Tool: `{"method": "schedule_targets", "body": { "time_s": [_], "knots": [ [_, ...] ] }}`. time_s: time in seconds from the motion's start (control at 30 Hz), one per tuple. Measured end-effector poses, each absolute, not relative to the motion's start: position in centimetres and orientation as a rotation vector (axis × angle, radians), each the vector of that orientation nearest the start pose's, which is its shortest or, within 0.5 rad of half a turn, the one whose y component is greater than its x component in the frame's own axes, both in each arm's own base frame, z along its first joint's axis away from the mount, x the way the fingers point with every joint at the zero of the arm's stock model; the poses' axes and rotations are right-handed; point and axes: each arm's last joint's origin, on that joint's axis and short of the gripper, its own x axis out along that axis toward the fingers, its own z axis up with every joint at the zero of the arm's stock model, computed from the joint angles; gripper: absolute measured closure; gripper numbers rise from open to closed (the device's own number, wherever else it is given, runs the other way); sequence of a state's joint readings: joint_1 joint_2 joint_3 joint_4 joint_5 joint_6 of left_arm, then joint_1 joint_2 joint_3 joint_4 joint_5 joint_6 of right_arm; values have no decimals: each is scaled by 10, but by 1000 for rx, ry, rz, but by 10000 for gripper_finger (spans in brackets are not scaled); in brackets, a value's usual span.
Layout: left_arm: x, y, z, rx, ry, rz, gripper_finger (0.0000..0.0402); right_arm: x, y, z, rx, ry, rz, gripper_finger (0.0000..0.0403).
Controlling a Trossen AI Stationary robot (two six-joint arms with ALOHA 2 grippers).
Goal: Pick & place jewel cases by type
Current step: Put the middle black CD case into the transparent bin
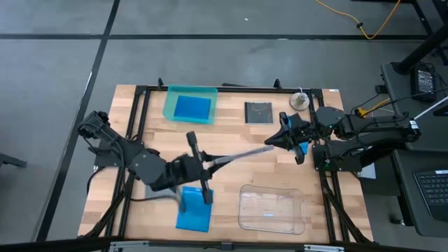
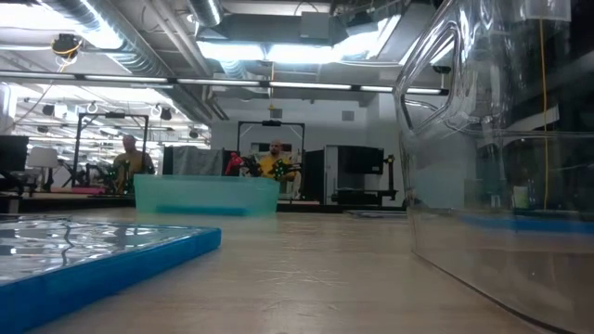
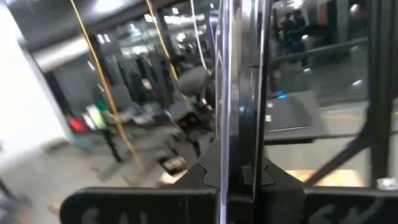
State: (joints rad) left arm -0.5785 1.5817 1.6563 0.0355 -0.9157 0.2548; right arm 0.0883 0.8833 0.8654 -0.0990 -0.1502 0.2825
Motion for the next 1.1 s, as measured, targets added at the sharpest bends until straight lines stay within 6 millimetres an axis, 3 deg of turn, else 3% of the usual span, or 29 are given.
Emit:
{"method": "schedule_targets", "body": {
  "time_s": [0.23,0.77,1.1],
  "knots": [
    [299,-154,454,-148,-13,306,398,192,24,352,276,162,303,393],
    [246,-120,484,-899,-95,286,398,190,24,342,209,258,329,393],
    [234,-122,485,-1174,-77,243,397,187,24,331,96,354,335,393]
  ]
}}
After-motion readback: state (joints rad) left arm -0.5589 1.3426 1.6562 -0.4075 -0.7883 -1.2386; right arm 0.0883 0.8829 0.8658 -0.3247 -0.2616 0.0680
